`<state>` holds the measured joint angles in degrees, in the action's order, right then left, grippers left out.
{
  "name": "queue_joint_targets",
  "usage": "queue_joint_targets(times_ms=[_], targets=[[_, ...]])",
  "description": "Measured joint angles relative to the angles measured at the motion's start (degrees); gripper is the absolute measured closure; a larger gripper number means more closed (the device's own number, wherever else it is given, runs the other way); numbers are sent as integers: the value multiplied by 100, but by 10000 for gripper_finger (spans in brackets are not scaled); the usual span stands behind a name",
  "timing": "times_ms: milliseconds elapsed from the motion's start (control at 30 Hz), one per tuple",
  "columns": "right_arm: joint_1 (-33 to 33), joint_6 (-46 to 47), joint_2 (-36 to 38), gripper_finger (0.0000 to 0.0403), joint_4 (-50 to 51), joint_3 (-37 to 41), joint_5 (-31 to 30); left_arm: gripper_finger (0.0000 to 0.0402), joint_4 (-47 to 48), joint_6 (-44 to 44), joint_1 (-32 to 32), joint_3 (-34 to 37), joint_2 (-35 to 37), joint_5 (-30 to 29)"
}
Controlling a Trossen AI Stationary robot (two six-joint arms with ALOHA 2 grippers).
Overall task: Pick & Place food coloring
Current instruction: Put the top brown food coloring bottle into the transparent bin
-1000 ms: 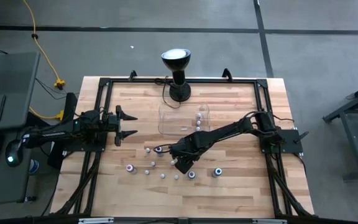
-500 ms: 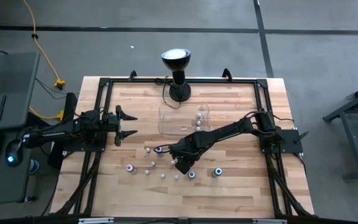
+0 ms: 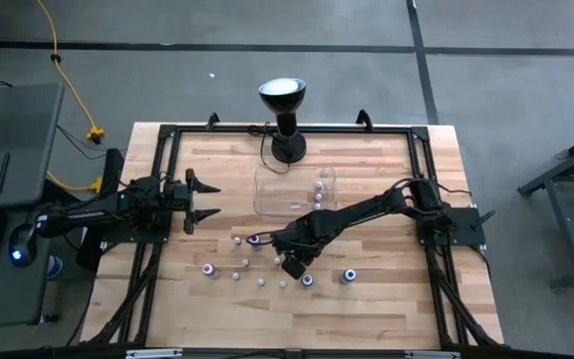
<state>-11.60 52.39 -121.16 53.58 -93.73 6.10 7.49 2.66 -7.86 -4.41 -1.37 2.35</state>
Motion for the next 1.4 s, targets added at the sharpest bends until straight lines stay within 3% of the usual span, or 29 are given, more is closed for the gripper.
queue_joint_targets(times_ms=[933, 1400], targets=[[-2, -193, 233, 364, 159, -45, 18, 124, 0, 1, -2, 0, 0, 0], [7, -803, 245, 365, 1646, -1815, -284, 124, 0, 0, -1, 0, 1, 0]])
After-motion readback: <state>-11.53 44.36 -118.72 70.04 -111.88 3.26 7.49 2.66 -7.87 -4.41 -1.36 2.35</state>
